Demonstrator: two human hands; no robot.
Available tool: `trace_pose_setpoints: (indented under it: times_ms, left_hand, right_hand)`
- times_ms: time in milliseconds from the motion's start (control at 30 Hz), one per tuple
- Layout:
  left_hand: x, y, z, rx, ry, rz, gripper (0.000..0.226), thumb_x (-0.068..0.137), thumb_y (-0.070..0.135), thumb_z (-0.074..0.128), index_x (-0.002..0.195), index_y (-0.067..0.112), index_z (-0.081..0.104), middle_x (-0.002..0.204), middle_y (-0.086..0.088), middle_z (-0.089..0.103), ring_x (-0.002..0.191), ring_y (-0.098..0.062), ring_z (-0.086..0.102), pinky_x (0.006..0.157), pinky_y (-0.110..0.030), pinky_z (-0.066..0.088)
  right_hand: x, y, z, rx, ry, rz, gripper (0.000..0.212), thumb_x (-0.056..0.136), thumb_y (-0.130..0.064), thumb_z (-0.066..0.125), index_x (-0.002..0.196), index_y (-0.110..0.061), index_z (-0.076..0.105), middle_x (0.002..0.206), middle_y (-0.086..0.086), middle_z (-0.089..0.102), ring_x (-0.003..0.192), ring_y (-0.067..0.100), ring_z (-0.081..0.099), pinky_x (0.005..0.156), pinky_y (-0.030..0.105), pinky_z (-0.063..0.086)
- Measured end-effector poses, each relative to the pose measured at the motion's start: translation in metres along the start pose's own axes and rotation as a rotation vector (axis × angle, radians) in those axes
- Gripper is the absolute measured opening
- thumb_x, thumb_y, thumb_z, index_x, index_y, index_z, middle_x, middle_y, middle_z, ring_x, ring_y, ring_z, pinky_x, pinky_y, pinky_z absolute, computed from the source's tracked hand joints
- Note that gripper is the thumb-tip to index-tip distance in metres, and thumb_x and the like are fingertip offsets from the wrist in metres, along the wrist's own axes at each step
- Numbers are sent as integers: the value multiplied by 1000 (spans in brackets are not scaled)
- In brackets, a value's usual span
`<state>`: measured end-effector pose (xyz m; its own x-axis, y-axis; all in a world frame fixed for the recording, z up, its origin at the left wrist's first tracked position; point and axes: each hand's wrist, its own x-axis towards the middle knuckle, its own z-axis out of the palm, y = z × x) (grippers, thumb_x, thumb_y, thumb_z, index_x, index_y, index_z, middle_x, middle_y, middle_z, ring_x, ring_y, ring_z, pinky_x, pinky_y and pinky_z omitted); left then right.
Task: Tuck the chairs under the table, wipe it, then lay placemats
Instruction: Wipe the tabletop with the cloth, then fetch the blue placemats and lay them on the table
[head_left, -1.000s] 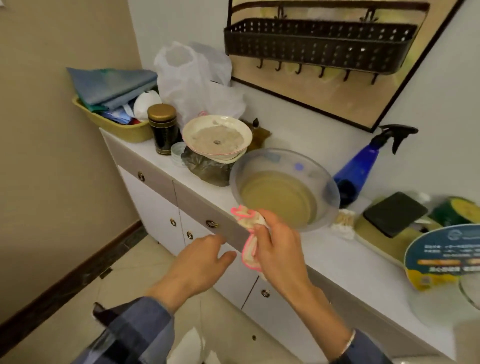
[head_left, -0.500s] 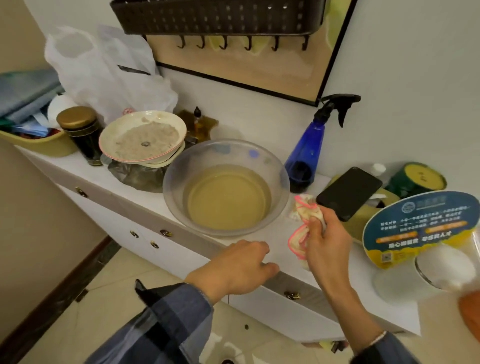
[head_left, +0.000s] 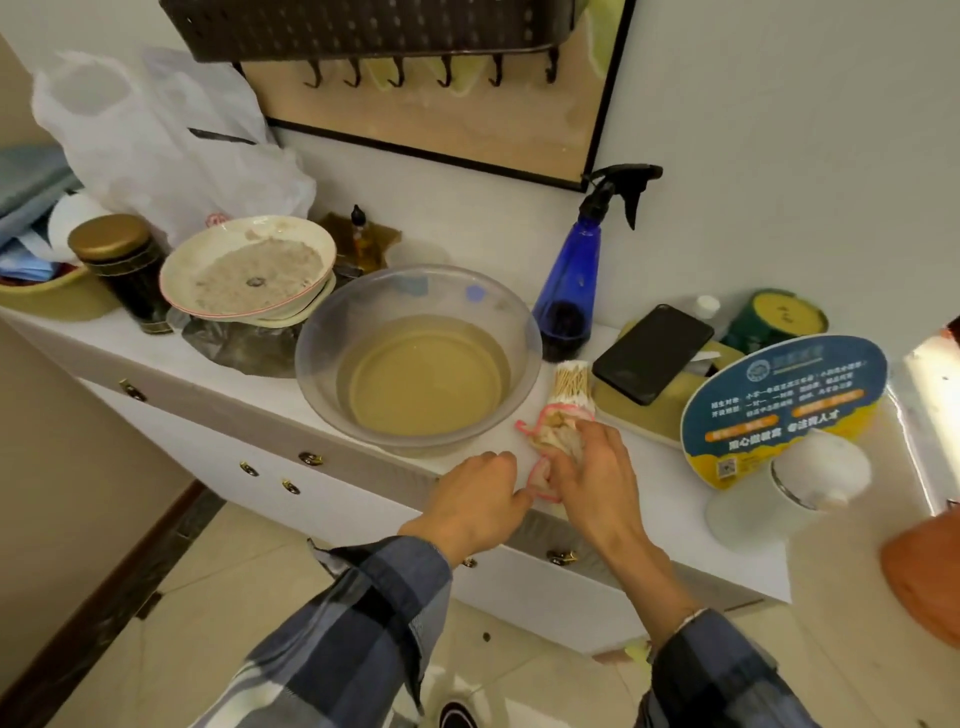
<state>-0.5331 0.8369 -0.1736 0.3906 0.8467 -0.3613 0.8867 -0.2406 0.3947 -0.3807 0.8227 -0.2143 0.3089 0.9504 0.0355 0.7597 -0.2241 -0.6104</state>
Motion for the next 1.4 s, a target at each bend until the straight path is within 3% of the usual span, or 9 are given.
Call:
trace_pose_setpoints:
  times_ms: [233,333,467,600,733,867,1067,1300,1400]
  left_hand:
    - [-39,-19,-8,-46,-114,40,32,93,42,46,104,12,53,114,-11,62,102,-32,59,83,-41,50]
    - [-71,-59,-18,-56,-144,12,48,86,49,45,121,19,59,120,-6,64,104,-30,62,89,-47,53]
    - [-116,-121,-38,-61,-78,-163,52,97,47,47,136,12,52,133,-10,58,119,-31,56,99,-45,47]
    - [-165,-184,-53,-98,15,-275,52,99,47,45,136,11,49,136,-11,56,120,-30,54,100,-44,46]
    - [-194,-225,-63,-141,70,-348,49,100,45,47,136,11,50,134,-11,58,119,-28,56,101,-42,46]
    - [-194,-269,-79,-225,89,-384,50,99,46,48,136,12,50,133,-10,59,118,-27,57,101,-42,46]
    - [-165,-336,-116,-289,141,-434,56,100,47,48,146,15,44,143,-10,52,126,-27,53,104,-38,44]
    - [-131,-433,-151,-365,249,-544,48,91,51,46,123,17,59,122,-8,66,105,-27,62,83,-34,46]
    - [-119,-466,-176,-439,322,-583,52,90,52,48,128,18,56,124,-7,65,107,-24,61,82,-31,46]
  right_hand:
    - [-49,-47,-22,118,256,-227,14,95,-10,57,103,-15,67,109,0,66,97,17,59,82,27,45]
    - [-78,-100,-9,179,195,-368,7,93,-13,61,94,-19,65,95,-9,62,88,6,53,78,14,39]
    - [-106,-167,23,258,0,-458,3,93,-22,61,95,-23,63,89,-13,61,85,-1,54,74,7,39]
    - [-123,-218,66,280,-162,-493,9,94,-28,60,101,-24,64,95,-16,63,91,-2,57,77,12,42]
    - [-126,-259,100,247,-253,-525,14,94,-28,60,106,-23,66,101,-13,64,96,5,59,86,30,51]
    - [-109,-310,134,209,-350,-561,25,96,-32,57,119,-23,61,114,-12,59,108,7,55,92,25,46]
    - [-54,-372,196,249,-420,-567,28,95,-33,60,121,-22,58,113,-12,53,107,7,53,84,19,38]
    - [11,-464,252,262,-446,-625,26,92,-31,61,116,-20,61,115,-4,60,105,14,58,86,33,48]
    - [34,-502,270,263,-464,-627,31,93,-32,61,121,-18,60,121,-1,60,108,15,58,89,34,49]
